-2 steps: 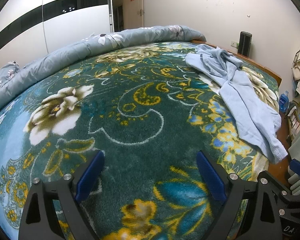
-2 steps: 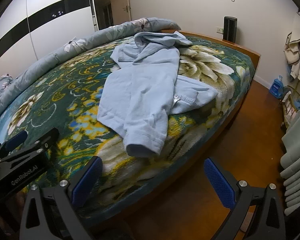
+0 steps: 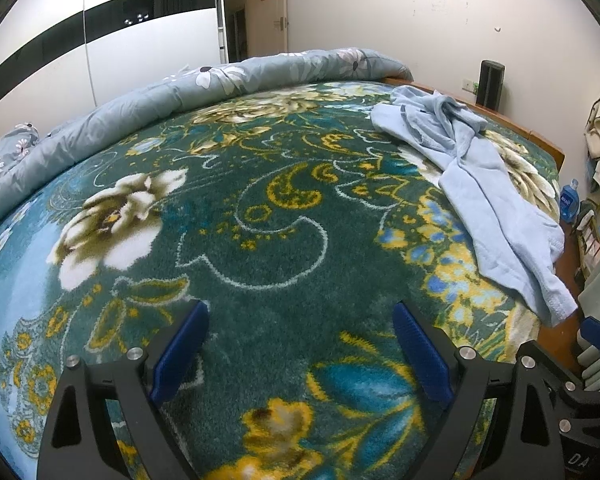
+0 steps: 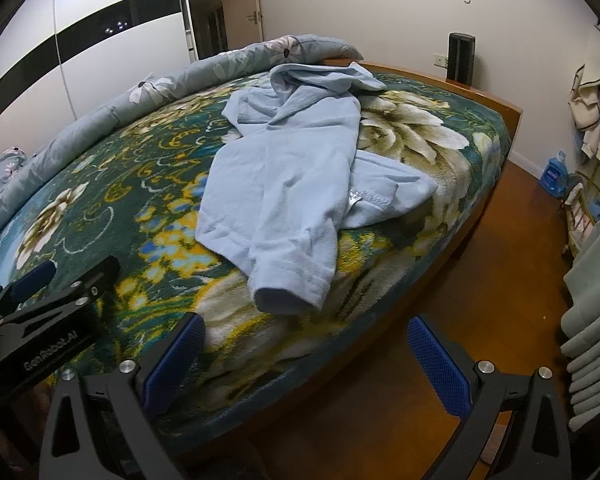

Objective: Fold clothes

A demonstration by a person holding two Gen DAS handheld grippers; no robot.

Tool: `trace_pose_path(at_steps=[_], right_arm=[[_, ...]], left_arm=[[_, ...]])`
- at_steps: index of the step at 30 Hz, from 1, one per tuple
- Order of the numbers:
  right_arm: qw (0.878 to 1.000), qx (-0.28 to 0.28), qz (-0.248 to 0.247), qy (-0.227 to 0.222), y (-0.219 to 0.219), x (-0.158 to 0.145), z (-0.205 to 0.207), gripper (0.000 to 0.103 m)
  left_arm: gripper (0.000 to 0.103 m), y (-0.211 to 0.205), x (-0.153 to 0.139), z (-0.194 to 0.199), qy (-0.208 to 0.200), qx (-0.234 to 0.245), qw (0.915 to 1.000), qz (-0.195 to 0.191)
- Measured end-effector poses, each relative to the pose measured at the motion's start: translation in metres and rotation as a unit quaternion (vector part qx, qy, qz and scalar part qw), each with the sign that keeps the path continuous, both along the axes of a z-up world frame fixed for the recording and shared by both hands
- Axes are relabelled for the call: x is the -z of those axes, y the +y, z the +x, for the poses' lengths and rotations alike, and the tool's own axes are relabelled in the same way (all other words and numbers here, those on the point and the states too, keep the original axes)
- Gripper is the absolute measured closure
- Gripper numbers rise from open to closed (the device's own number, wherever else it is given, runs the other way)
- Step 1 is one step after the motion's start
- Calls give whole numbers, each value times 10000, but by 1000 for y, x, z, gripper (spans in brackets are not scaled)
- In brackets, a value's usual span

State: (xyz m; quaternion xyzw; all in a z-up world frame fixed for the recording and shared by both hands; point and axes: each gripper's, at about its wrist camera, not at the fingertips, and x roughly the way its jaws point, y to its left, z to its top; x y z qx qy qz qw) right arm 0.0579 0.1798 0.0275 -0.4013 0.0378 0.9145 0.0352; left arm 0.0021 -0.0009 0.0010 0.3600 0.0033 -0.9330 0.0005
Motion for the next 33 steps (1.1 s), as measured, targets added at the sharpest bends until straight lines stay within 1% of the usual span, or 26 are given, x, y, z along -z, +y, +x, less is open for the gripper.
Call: trace_pose_path(at_steps=[3,5,7,10,15,17,33], right_arm=[[10000,-7,4,-3,1,1,-1,0],[10000,-11,3,-2,0,1,-1,0],[10000,-13,-5,6,-2,0,-1,0],[10000,-8,-51,13,-2,-1,-1,0],[9997,-41,-253,65,0,-3,-3,0],[9995,-58,-307,87,0,-4,-3,0],[9979,-248,-573,144,-1,-7,-4,0]], left_arm=[[8,-3,-2,4,7,-15,10000,21],[8,-7,3,1,-105,38,9999,89],[8,-7,5,-10,-321,57,9994,86],[8,-3,-1,-7,-327,13,9994,134],[8,-6,-1,-6,-338,-20,9988,355],[8,-6,-1,-5,-343,-37,9986,389],[8,-5,-2,-5,-361,-9,9991,237]])
